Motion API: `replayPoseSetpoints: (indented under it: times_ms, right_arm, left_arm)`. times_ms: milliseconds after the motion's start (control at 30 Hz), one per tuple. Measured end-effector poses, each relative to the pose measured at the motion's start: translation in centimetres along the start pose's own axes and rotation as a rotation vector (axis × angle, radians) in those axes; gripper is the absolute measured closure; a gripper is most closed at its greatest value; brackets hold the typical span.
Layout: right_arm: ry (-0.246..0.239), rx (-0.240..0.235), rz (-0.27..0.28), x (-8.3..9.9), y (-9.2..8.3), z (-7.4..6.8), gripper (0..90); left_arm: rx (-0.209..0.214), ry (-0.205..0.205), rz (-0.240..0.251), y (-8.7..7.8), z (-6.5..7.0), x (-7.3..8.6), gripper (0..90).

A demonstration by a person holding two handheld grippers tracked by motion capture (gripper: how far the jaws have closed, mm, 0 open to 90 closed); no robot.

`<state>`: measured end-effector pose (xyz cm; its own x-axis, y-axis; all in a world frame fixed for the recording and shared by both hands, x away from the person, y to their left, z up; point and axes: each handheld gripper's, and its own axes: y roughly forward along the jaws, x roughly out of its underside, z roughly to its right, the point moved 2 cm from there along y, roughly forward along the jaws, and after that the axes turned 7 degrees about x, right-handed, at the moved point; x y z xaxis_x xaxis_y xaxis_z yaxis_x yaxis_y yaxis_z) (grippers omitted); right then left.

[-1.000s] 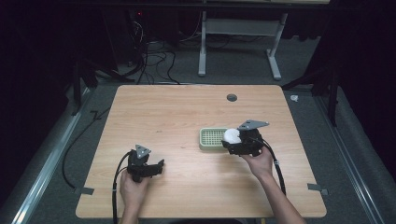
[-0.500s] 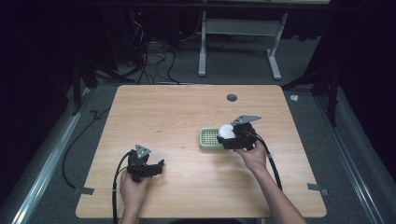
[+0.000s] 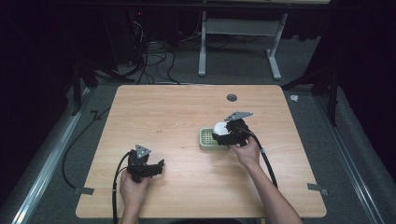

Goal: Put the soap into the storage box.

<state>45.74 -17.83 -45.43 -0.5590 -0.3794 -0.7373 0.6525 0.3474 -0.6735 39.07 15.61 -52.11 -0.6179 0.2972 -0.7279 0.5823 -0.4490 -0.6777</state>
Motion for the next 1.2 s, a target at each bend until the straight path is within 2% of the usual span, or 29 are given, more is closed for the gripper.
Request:
replayPoseSetpoints:
  times_ms: [200,467,1200]
  right_arm:
    - [-0.017,-0.003,-0.023,-0.2,1.2,-0.4,24.7]
    - [-0.009,0.008,-0.058,0.1,2.5,-0.3,24.7]
    - [-0.006,0.020,-0.116,1.1,4.3,-0.3,24.6]
  left_arm:
    - [0.000,0.000,0.000,0.0,0.0,0.0,17.3]
    - [0.000,0.000,0.000,0.0,0.0,0.0,17.3]
    - [-0.001,0.000,-0.001,0.0,0.0,0.0,17.3]
